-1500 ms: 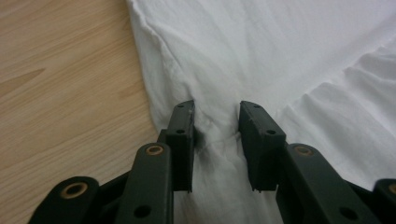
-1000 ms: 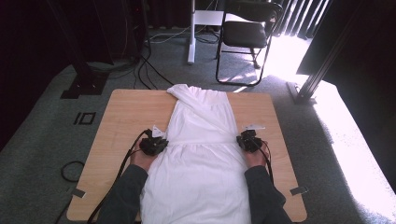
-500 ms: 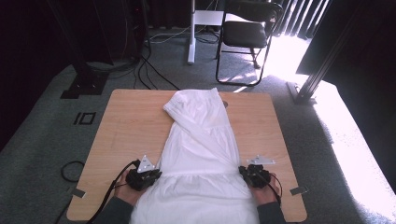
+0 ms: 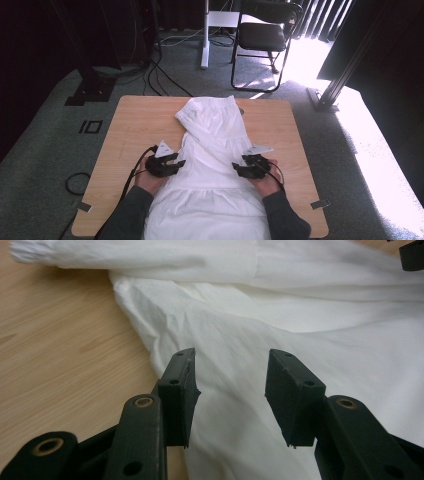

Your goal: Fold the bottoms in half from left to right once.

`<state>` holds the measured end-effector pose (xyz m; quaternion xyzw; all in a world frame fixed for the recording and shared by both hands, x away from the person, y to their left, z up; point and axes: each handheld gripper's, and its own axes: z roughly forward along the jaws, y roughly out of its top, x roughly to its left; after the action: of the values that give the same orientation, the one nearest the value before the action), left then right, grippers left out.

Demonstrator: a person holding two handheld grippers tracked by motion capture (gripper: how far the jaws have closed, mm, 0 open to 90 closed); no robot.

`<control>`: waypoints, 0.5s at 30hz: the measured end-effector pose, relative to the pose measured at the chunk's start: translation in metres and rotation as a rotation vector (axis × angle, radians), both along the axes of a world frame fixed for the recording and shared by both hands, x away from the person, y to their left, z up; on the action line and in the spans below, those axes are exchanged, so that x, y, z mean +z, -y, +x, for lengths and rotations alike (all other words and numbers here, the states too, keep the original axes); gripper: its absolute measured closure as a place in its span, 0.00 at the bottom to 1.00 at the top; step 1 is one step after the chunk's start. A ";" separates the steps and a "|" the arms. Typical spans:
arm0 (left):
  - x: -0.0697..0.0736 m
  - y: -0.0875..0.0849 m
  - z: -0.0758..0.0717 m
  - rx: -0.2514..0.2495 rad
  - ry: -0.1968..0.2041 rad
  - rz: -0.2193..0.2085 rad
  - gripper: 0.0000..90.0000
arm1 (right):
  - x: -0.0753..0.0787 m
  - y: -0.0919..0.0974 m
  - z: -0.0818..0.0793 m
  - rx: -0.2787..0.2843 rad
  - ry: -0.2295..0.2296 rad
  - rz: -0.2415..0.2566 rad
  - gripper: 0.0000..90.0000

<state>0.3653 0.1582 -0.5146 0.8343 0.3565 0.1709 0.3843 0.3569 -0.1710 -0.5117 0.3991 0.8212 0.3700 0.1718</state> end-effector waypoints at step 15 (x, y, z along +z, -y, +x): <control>-0.029 0.010 0.014 0.004 -0.061 0.099 0.72 | -0.025 0.021 0.057 -0.259 -0.034 -0.012 0.94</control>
<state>0.3789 0.1487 -0.5439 0.8563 0.3608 0.1636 0.3313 0.4142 -0.1922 -0.5367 0.5071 0.7676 0.3330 0.2067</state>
